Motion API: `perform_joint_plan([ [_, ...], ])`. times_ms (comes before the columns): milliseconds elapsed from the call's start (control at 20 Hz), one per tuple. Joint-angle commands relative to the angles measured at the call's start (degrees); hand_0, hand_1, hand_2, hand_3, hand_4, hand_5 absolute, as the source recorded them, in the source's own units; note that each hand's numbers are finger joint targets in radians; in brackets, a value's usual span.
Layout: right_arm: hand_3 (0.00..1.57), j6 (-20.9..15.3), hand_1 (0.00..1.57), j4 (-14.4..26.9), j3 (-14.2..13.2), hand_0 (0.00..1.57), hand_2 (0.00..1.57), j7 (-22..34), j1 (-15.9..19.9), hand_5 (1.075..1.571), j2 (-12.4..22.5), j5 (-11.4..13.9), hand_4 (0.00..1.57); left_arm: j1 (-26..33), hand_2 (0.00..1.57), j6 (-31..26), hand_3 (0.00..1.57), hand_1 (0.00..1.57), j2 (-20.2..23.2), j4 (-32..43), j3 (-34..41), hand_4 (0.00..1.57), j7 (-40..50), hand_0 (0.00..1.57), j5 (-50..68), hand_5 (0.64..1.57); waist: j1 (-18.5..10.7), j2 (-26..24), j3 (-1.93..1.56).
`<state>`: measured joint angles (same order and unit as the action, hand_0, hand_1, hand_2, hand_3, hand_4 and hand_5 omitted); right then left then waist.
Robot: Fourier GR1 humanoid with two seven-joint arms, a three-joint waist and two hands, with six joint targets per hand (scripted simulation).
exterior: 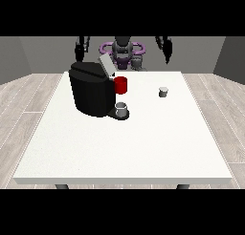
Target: Insert the coffee pod into the coffee machine and close the lid
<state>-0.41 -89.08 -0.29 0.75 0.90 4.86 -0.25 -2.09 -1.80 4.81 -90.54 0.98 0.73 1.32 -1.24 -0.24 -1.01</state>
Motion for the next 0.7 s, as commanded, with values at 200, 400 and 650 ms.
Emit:
perform_joint_plan([
  [200, 0.0, 1.3, 0.0, -0.3, -0.4, 0.0, 0.0, 4.0, -1.6, 1.571, 1.0, -0.3, 0.13, 7.0, 0.0, -7.1, 0.0, 0.0, 1.1, 2.2, 0.5, 0.24, -12.0, 0.0, 2.2, 1.571, -0.1, -2.7, 1.03],
  [400, 0.0, -6.6, 0.0, 3.4, -4.8, 0.0, 0.0, -9.8, -2.7, 1.571, -4.3, 0.3, 0.09, 3.1, 0.0, -7.5, 0.0, 0.0, 6.6, -0.4, 2.1, 0.31, -9.4, 0.0, -0.4, 1.571, 1.1, -1.1, 0.97],
  [650, 0.0, -4.7, 0.0, -1.5, -2.4, 0.0, 0.0, -5.8, -0.5, 1.571, -3.6, -0.4, 0.27, -0.9, 0.0, -9.1, 0.0, 0.0, 13.1, 9.4, 8.4, 0.0, -14.1, 0.0, -2.5, 1.571, 5.1, 1.5, 1.04],
])
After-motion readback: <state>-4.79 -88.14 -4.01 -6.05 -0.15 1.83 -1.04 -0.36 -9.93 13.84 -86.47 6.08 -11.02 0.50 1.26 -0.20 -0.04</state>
